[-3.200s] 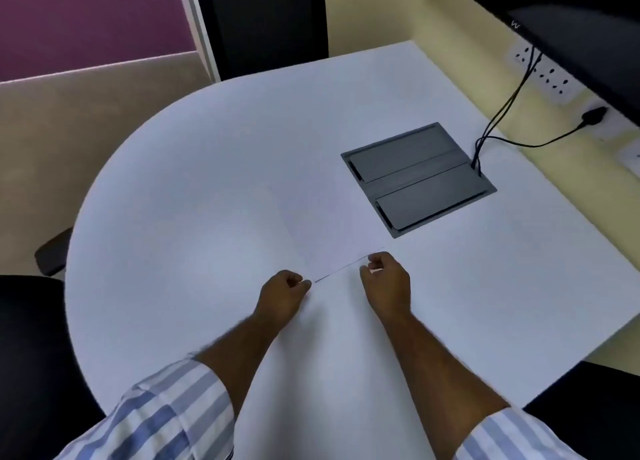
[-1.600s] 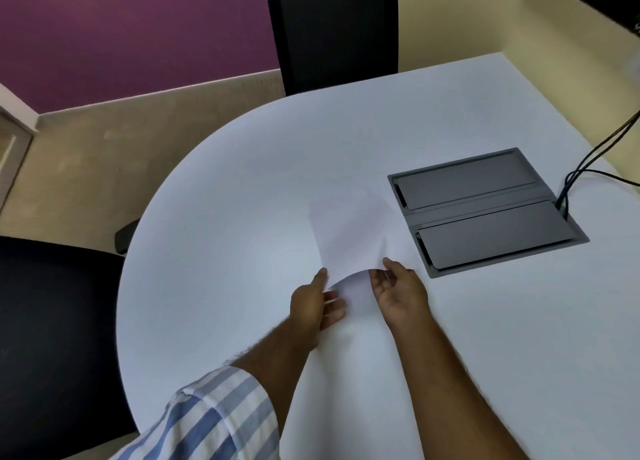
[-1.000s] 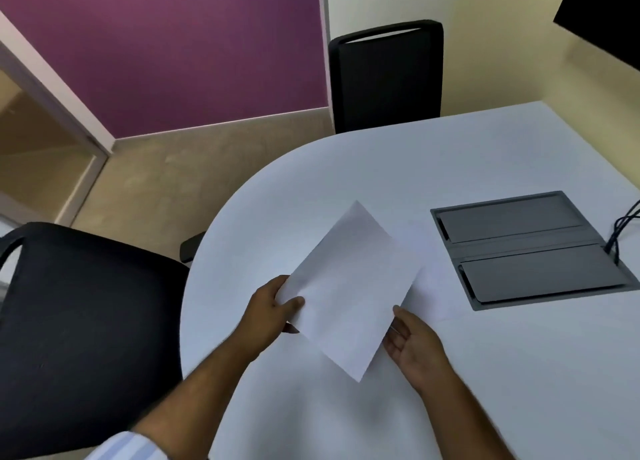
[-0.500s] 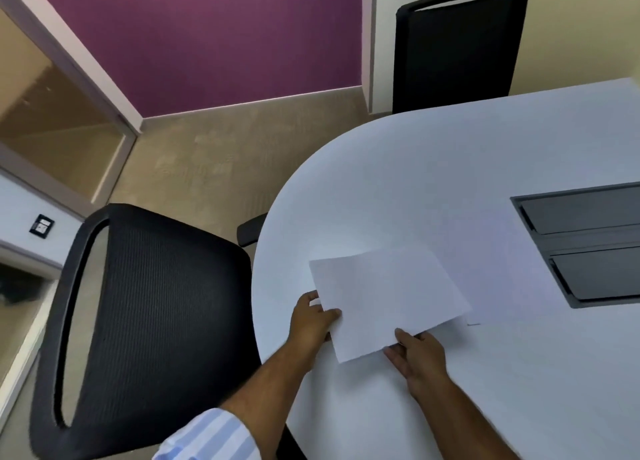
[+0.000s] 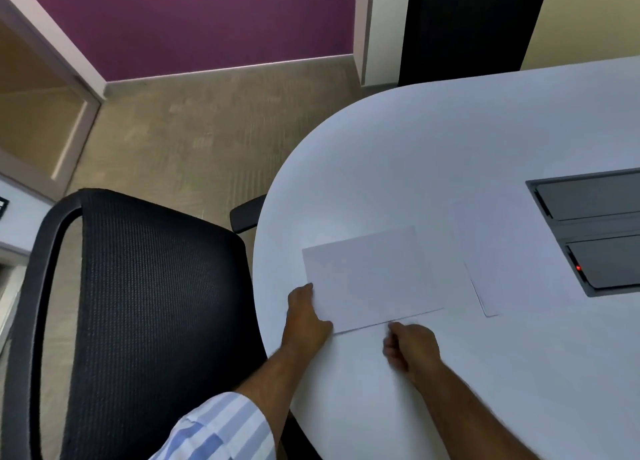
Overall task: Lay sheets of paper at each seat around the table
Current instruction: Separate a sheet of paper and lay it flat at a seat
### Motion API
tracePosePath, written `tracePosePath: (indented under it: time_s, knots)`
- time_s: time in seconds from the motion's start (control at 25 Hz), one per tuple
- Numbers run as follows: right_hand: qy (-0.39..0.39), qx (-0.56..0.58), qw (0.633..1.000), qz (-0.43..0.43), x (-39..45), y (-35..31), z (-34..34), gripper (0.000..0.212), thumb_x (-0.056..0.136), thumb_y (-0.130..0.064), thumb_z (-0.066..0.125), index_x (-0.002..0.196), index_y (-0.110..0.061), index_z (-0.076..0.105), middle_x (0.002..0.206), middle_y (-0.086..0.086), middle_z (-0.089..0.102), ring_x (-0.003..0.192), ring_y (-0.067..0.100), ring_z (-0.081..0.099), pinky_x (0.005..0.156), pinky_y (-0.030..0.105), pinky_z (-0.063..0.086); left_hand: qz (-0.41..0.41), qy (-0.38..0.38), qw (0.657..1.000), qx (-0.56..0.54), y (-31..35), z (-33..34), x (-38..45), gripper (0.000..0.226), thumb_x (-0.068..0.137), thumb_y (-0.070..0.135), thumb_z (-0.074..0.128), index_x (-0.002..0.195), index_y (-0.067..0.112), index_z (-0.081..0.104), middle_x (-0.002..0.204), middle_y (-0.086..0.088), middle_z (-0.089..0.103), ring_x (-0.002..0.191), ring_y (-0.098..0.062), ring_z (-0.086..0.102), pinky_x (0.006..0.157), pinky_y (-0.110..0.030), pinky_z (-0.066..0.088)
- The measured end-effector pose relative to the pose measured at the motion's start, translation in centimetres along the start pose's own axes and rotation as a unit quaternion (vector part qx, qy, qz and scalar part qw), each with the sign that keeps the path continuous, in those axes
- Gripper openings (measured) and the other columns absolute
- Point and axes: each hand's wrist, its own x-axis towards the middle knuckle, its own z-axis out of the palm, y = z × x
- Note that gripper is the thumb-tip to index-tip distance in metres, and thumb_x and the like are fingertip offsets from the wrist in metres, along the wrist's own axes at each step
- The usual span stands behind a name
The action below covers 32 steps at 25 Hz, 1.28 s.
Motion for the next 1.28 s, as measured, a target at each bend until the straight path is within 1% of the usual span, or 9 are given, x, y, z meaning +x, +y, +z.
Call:
tracePosePath:
  time_s: [0.04,0.08,0.12,0.2,0.32,0.44,0.92,1.08,1.28]
  knots:
    - [0.061,-0.157,0.982,-0.081,-0.1,0.6,-0.4,0.017,0.092,-0.018,0.065,0.078,-0.011,0.060,0.076,0.006,0.068,0.073,0.031,0.063,0.068,0.040,0.057,0.025,-0.006,0.997,0.075,-0.7,-0.1,-0.1,0.087,0.077,0.012,0.075,0.154,0.025,0.036,0.163,0.003,0.027,0.144,-0.023,0.039,0.113,-0.039,0.046]
    - [0.116,-0.269,0.943,-0.157,-0.3,1.2,-0.9,0.010,0.089,-0.020,0.065,0.081,-0.015,0.061,0.084,0.004,0.068,0.081,0.031,0.065,0.073,0.042,0.057,0.053,-0.006,0.989,0.140,-1.2,-0.2,-0.1,0.084,0.080,0.018,0.074,0.155,0.028,0.036,0.168,0.006,0.020,0.150,-0.023,0.031,0.114,-0.040,0.044]
    - [0.141,-0.327,0.907,-0.224,-0.5,1.3,-1.1,0.005,0.087,-0.021,0.067,0.090,-0.017,0.064,0.096,0.004,0.067,0.092,0.032,0.065,0.077,0.044,0.057,0.079,-0.005,0.979,0.186,-1.6,-0.2,0.0,0.083,0.082,0.025,0.073,0.156,0.031,0.034,0.171,0.008,0.015,0.154,-0.021,0.023,0.117,-0.043,0.040]
    - [0.136,-0.387,0.856,-0.317,-0.2,1.2,-1.6,0.033,0.087,-0.023,0.073,0.119,-0.019,0.068,0.131,0.005,0.062,0.121,0.032,0.059,0.092,0.047,0.055,0.113,-0.014,0.961,0.253,-1.9,-0.2,0.3,0.084,0.087,0.037,0.069,0.161,0.034,0.029,0.176,0.009,0.009,0.161,-0.020,0.012,0.124,-0.049,0.031]
    - [0.075,-0.500,0.795,-0.335,1.0,0.0,-2.1,0.070,0.093,-0.044,0.069,0.156,-0.024,0.047,0.171,0.006,0.031,0.158,0.029,0.030,0.120,0.051,0.037,0.134,-0.040,0.935,0.327,-2.3,0.2,0.7,0.078,0.093,0.042,0.063,0.162,0.033,0.027,0.177,0.005,0.006,0.163,-0.023,0.007,0.128,-0.053,0.023]
    - [0.035,-0.565,0.765,-0.308,2.2,-0.5,-2.2,0.079,0.096,-0.058,0.058,0.164,-0.030,0.030,0.177,0.004,0.013,0.163,0.025,0.013,0.126,0.056,0.023,0.137,-0.043,0.933,0.331,-2.8,0.3,0.3,0.073,0.095,0.037,0.060,0.161,0.032,0.029,0.177,0.003,0.007,0.163,-0.023,0.006,0.129,-0.054,0.018]
    - [0.065,-0.571,0.754,-0.317,2.3,0.5,-2.0,0.082,0.094,-0.058,0.062,0.163,-0.030,0.029,0.178,0.004,0.010,0.164,0.027,0.012,0.127,0.060,0.021,0.139,-0.047,0.937,0.318,-2.6,0.0,-0.4,0.075,0.089,0.030,0.066,0.158,0.028,0.036,0.175,-0.002,0.016,0.162,-0.026,0.012,0.128,-0.051,0.024]
    - [0.067,-0.543,0.770,-0.328,1.2,0.3,-2.6,0.080,0.094,-0.055,0.063,0.163,-0.028,0.031,0.179,0.001,0.004,0.164,0.024,0.010,0.128,0.056,0.018,0.141,-0.027,0.945,0.295,-2.0,0.2,-0.7,0.087,0.089,0.031,0.067,0.164,0.027,0.024,0.175,0.000,0.016,0.162,-0.023,0.014,0.128,-0.050,0.025]
    - [0.108,-0.482,0.803,-0.334,-0.2,-0.4,-7.0,0.065,0.096,-0.050,0.063,0.154,-0.026,0.047,0.176,0.000,0.022,0.160,0.021,0.026,0.126,0.048,0.029,0.196,0.005,0.959,0.205,1.0,2.7,-0.4,0.085,0.089,0.032,0.074,0.162,0.025,0.031,0.172,0.008,0.024,0.160,-0.016,0.019,0.128,-0.043,0.027]
